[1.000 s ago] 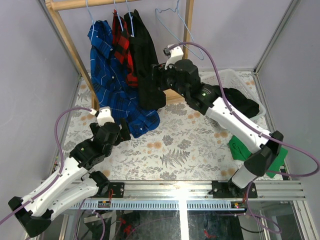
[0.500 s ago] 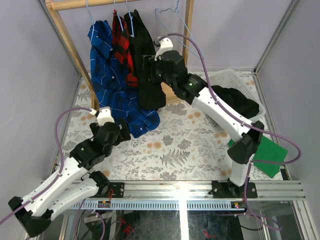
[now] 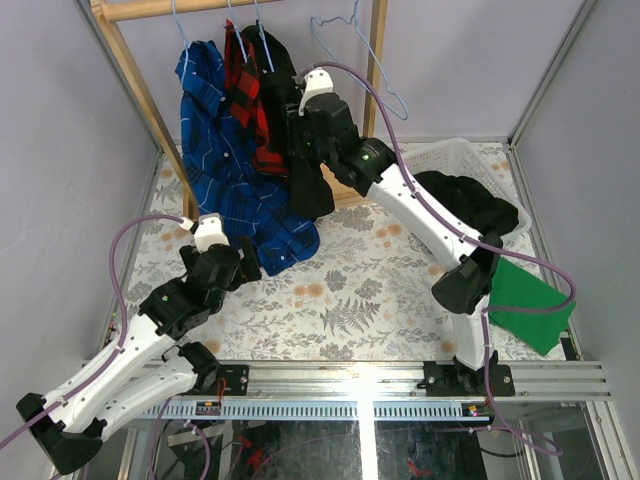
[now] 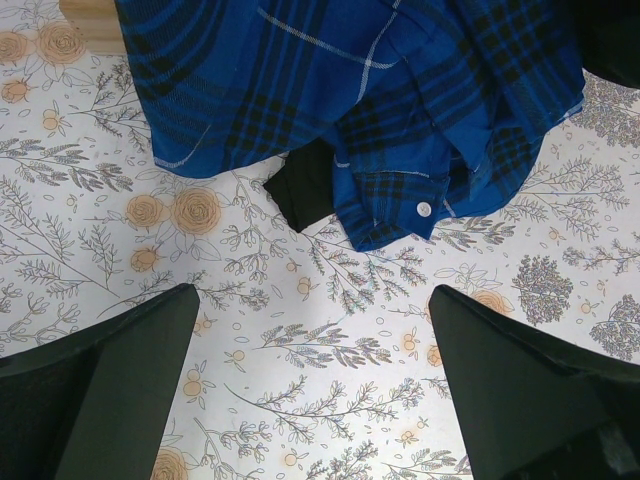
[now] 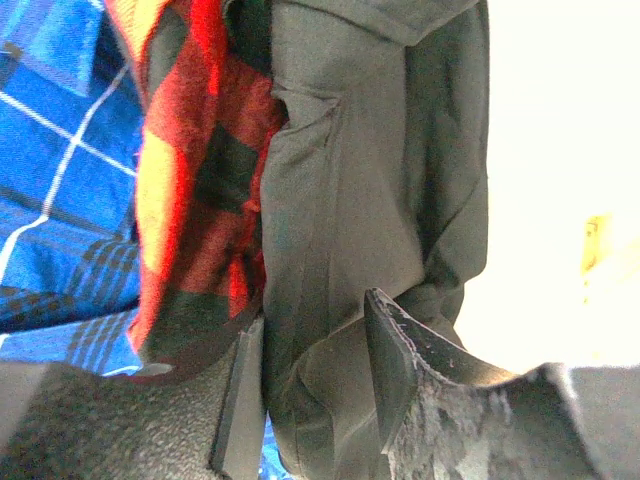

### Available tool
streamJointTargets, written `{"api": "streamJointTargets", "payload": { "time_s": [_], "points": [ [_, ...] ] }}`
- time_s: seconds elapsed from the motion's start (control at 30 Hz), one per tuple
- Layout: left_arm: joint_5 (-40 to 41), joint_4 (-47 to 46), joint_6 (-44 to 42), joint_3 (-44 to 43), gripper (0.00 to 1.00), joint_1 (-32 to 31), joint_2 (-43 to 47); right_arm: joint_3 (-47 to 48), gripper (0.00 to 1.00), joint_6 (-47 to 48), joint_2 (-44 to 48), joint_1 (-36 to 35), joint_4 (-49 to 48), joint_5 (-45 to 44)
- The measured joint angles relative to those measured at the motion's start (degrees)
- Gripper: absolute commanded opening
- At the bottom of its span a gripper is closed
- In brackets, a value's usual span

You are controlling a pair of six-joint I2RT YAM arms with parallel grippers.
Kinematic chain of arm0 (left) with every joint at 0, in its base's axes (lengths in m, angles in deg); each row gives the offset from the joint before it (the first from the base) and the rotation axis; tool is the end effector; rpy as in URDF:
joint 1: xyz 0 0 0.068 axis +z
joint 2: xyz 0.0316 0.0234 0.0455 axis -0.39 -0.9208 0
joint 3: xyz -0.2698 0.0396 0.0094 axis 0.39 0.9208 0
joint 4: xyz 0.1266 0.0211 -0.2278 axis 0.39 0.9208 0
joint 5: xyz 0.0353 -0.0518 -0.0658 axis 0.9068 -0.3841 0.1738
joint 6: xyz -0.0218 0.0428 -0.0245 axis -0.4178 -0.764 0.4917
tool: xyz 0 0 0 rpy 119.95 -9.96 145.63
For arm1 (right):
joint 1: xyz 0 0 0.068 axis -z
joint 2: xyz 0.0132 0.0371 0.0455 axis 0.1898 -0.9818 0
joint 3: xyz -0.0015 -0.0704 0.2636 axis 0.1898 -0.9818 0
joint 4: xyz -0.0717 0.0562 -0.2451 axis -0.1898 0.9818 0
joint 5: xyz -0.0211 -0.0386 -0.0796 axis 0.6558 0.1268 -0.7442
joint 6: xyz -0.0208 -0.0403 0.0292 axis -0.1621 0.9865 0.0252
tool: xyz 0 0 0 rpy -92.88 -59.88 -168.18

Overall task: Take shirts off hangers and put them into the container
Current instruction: Pick up the hanger from the clothesline.

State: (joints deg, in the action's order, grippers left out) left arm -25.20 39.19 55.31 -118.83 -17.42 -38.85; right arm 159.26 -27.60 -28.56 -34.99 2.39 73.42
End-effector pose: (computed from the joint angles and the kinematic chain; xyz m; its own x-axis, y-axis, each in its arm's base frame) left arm 0.1225 -0.0774 0.2882 -0.5107 -0.1419 -0.8480 -0.0934 0.9896 -0.1094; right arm 0.3296 0.3278 0.4482 -0.2567 0.1139 -0.9597 -0.4733 0.8510 0.2276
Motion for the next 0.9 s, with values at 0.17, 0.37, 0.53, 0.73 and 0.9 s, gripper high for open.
{"api": "streamJointTargets", "payload": {
  "time_s": [0.17,0.37,0.53,0.73,0.9],
  "points": [
    [-0.02,-0.02,0.0,0.0,1.0,0.0,0.0,0.0,0.38,2.73,0.04,0.0,0.31,-3.82],
    [-0.42,-0.02,0.0,0.0,1.0,0.0,0.0,0.09,0.4,4.5,-0.17,0.0,0.28,-4.17],
    [-0.57,-0.02,0.0,0.0,1.0,0.0,0.0,2.8,0.43,5.49,-3.21,0.0,-0.5,-5.73],
    [-0.96,-0.02,-0.02,0.0,1.0,0.0,-0.11,4.72,0.29,7.19,-5.6,0.02,-1.53,-6.21],
    [-1.2,-0.02,-0.02,0.0,1.0,0.0,-0.37,4.79,0.21,7.76,-5.62,0.02,-3.74,-6.99]
  ]
}}
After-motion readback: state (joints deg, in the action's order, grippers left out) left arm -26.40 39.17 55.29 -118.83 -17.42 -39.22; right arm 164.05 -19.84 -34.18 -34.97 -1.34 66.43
